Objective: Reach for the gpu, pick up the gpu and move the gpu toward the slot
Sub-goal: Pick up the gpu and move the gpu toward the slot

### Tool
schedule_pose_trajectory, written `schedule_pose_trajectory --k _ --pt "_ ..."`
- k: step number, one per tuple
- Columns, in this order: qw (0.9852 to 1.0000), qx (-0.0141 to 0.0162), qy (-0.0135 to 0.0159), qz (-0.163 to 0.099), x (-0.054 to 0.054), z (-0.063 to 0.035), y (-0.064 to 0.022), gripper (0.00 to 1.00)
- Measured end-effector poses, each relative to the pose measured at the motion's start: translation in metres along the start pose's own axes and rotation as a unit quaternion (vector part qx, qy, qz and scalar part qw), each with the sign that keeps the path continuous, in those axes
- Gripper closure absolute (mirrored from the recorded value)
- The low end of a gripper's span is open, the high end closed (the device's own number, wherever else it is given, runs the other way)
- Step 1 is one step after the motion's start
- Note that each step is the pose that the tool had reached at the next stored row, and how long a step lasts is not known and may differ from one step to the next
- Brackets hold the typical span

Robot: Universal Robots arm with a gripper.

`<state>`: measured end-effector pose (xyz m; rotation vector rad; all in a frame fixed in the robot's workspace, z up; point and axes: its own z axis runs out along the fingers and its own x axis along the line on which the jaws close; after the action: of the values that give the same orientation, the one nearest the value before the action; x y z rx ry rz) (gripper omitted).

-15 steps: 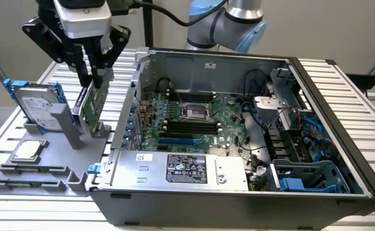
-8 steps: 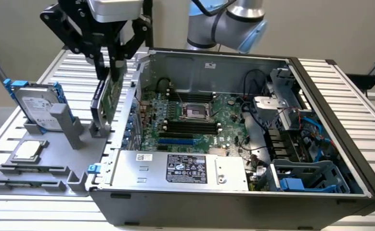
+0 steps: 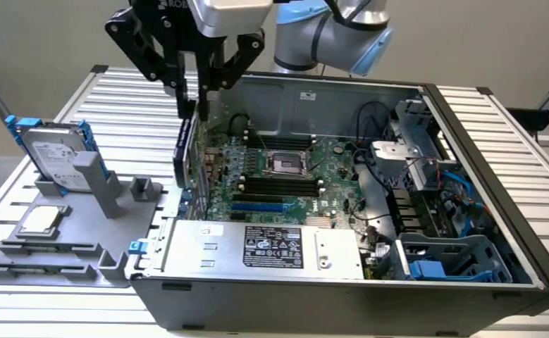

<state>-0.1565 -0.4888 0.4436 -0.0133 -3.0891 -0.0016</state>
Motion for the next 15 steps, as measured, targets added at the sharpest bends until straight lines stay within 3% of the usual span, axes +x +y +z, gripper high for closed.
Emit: schedule_pose_trajectory --k 15 --pt "1.0 0.0 0.0 0.0 -0.069 0.006 0.0018 0.74"
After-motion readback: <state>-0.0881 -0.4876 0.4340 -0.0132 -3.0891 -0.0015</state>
